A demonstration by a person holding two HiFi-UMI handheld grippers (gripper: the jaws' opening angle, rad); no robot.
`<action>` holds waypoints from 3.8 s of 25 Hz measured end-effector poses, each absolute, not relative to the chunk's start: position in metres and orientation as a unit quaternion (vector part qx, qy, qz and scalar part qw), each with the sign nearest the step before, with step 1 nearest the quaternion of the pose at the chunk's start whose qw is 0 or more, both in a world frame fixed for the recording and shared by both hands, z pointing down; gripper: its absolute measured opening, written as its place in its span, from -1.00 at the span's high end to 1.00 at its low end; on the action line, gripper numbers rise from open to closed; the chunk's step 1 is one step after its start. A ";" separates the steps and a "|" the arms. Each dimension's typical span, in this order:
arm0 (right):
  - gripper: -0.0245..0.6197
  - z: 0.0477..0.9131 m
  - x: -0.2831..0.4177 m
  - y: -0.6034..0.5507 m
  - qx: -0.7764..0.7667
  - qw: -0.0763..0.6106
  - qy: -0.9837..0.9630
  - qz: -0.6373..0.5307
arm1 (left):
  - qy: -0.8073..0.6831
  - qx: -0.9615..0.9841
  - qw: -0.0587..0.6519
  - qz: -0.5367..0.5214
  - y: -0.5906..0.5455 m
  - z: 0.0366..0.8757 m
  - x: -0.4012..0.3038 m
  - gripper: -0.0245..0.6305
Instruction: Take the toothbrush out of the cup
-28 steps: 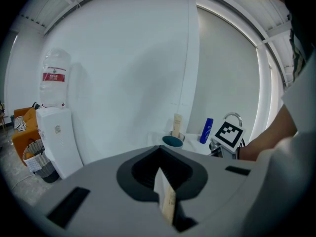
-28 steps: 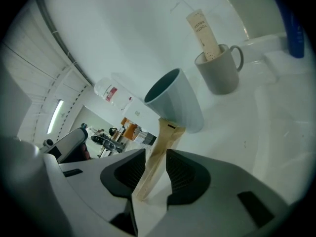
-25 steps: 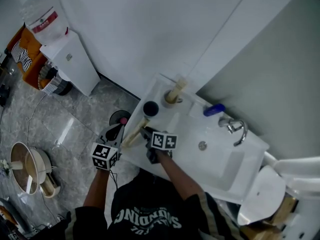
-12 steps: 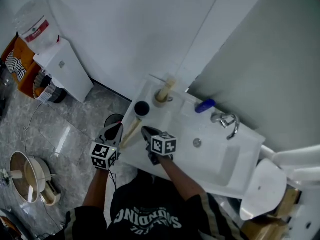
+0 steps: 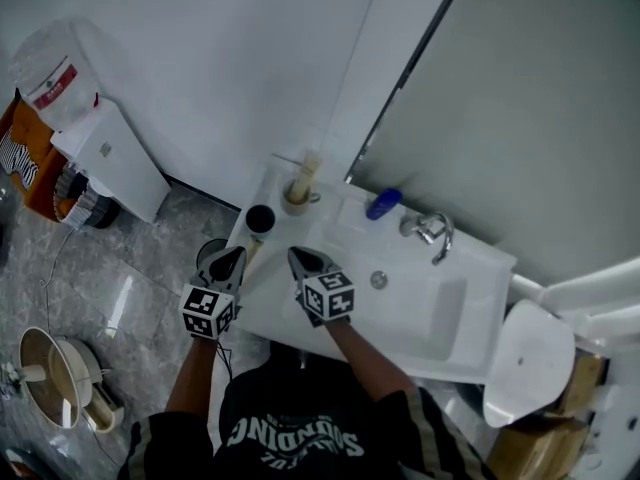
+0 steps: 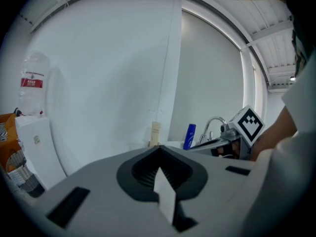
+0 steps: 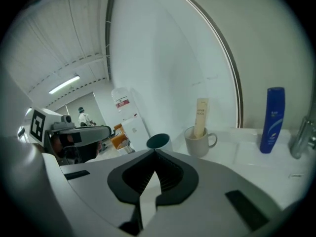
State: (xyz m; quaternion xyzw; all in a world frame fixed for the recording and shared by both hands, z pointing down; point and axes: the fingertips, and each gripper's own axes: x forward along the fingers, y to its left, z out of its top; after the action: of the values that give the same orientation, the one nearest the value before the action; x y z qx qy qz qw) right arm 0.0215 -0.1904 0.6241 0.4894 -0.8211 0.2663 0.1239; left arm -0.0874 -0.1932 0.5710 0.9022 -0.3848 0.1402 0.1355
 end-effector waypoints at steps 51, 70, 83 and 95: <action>0.54 0.622 0.109 -0.348 0.557 0.108 -0.788 0.239 | -0.370 0.907 0.157 0.125 -0.237 0.564 -0.029 0.93; 0.75 0.654 0.103 -0.399 0.528 0.136 -0.792 0.276 | -0.395 0.891 0.172 0.142 -0.235 0.582 -0.065 0.93; 0.79 0.568 0.112 -0.385 0.555 0.069 -0.802 0.209 | -0.394 0.896 0.163 0.122 -0.234 0.566 -0.073 0.93; 0.79 0.495 0.113 -0.336 0.547 0.019 -0.817 0.181 | -0.394 0.902 0.141 0.107 -0.228 0.545 -0.072 0.93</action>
State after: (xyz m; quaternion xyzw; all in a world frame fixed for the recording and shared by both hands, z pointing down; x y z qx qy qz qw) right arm 0.1134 -0.3355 0.4948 0.5474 -0.8168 0.1811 0.0189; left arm -0.0723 -0.2277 0.5445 0.9020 -0.3937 0.1074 0.1410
